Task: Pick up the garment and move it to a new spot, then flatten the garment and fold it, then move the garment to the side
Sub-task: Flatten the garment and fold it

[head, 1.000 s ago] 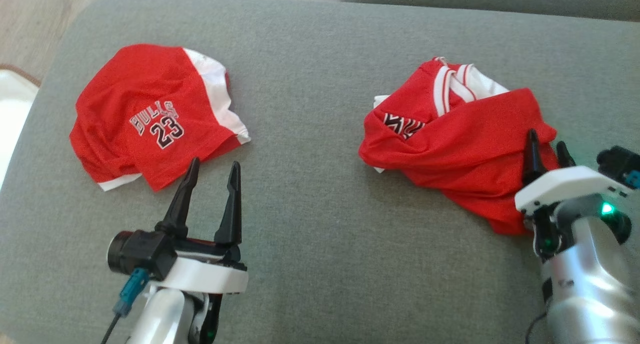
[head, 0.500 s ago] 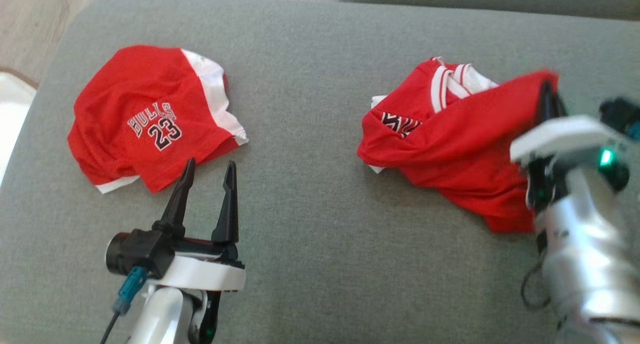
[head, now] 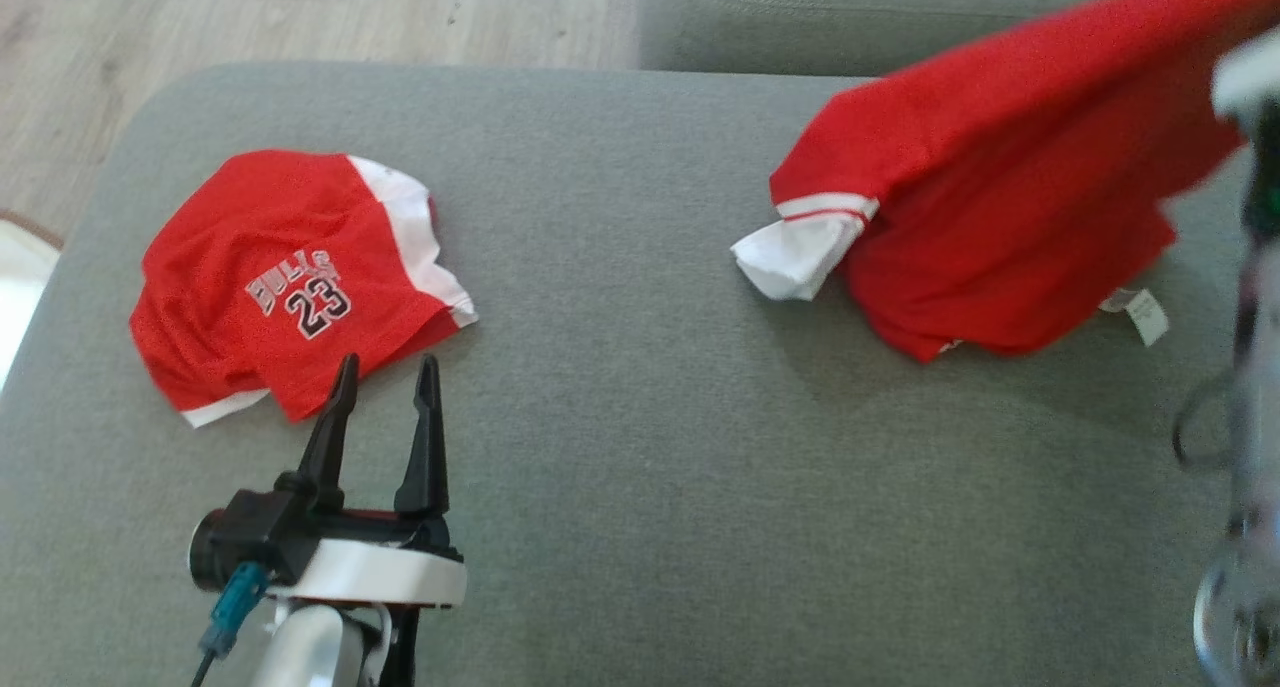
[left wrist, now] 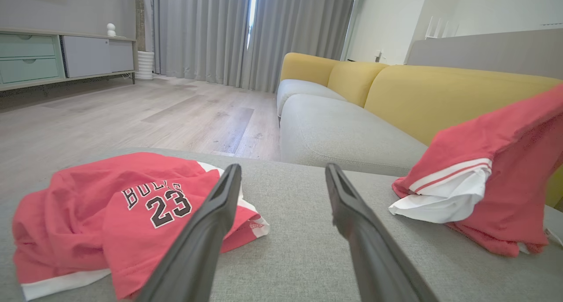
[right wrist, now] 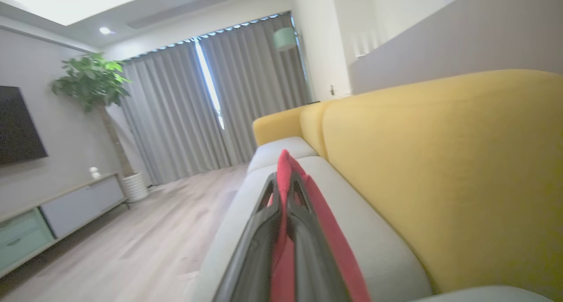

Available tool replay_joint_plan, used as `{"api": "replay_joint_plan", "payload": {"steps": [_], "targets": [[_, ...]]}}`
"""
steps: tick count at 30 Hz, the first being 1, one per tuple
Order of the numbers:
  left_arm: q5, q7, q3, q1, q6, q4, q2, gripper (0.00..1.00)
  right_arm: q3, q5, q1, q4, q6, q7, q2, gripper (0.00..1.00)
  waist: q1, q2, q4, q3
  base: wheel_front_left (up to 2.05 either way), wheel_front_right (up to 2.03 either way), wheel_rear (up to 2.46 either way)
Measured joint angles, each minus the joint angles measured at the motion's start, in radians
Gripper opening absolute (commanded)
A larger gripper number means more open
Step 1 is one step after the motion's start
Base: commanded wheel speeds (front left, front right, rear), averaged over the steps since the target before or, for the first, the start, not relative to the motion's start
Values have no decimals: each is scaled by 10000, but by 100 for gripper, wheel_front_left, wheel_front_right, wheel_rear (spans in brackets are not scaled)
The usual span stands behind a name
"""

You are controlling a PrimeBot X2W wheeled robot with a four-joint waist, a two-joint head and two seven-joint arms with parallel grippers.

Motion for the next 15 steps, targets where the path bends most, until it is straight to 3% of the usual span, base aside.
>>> {"api": "replay_joint_plan", "payload": {"steps": [8, 13, 14, 15], "targets": [[52, 0, 90, 109, -63, 36, 0, 100, -2723, -1450, 3850, -1572, 0, 182, 382, 0, 0, 0, -588, -156, 0, 0, 0], [104, 0, 63, 122, -88, 42, -2, 100, -4452, -2341, 4730, -2642, 0, 552, 959, 0, 0, 0, -989, -186, 0, 0, 0], [104, 0, 65, 122, -90, 44, -2, 100, -4600, -2500, 4776, -2732, 0, 748, 1022, 54, 0, 0, -1055, -193, 0, 0, 0], [104, 0, 65, 122, -115, 44, -2, 100, -4715, -2704, 4831, -2832, 0, 865, 1091, 100, 0, 0, -1123, -198, 0, 0, 0]]}}
